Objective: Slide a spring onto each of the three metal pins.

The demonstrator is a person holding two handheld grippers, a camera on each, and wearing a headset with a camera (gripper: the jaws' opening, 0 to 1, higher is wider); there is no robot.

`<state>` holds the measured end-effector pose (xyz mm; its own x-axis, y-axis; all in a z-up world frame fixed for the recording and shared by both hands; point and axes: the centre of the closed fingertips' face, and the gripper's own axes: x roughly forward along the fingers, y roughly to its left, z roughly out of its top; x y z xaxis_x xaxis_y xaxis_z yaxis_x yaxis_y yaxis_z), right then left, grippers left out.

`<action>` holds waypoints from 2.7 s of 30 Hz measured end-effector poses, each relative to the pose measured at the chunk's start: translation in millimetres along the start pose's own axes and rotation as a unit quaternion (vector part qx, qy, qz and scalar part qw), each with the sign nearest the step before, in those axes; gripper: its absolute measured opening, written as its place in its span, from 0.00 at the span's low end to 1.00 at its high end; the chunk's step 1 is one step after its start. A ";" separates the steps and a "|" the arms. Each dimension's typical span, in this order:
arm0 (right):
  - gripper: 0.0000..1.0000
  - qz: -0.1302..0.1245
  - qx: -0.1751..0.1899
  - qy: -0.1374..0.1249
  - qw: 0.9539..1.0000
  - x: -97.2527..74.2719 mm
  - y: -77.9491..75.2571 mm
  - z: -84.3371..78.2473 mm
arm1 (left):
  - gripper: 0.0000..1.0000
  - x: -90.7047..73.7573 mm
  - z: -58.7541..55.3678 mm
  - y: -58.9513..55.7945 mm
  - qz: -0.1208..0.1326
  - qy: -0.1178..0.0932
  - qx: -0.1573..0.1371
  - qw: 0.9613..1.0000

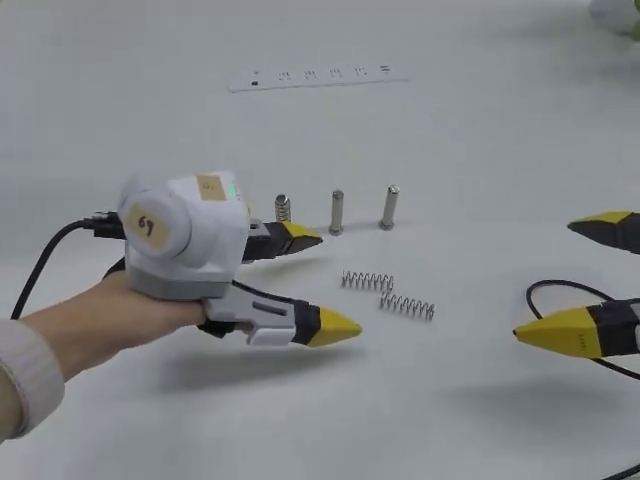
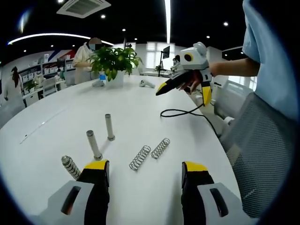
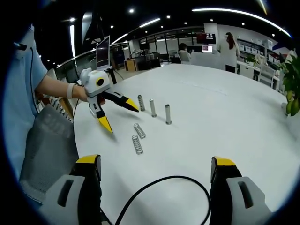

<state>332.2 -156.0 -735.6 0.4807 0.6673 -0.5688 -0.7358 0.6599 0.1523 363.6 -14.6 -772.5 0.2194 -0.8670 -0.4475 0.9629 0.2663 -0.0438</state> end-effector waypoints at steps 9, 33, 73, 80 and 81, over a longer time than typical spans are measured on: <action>0.95 0.005 0.006 0.001 1.000 3.9 1.1 -2.2 | 0.36 7.8 -2.5 9.4 0.012 -0.001 0.000 1.000; 0.93 0.004 0.011 0.012 1.000 4.8 2.4 -7.6 | 0.14 21.0 -17.6 17.5 0.008 0.012 0.000 1.000; 0.90 0.011 0.010 0.021 1.000 6.0 8.4 -13.3 | 0.03 22.0 -17.1 22.1 0.015 0.015 0.004 1.000; 0.90 0.014 0.007 0.022 1.000 7.6 10.4 -11.6 | 0.03 19.7 -14.7 22.4 0.020 0.012 -0.005 1.000; 0.90 0.014 0.007 0.021 1.000 7.8 10.8 -11.2 | 0.03 19.0 -14.5 22.4 0.021 0.011 -0.009 1.000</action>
<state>322.8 -147.5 -747.4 0.4387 0.6710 -0.5977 -0.7424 0.6454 0.1797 387.0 -19.0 -794.9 0.2558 -0.8454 -0.4688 0.9500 0.3097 -0.0402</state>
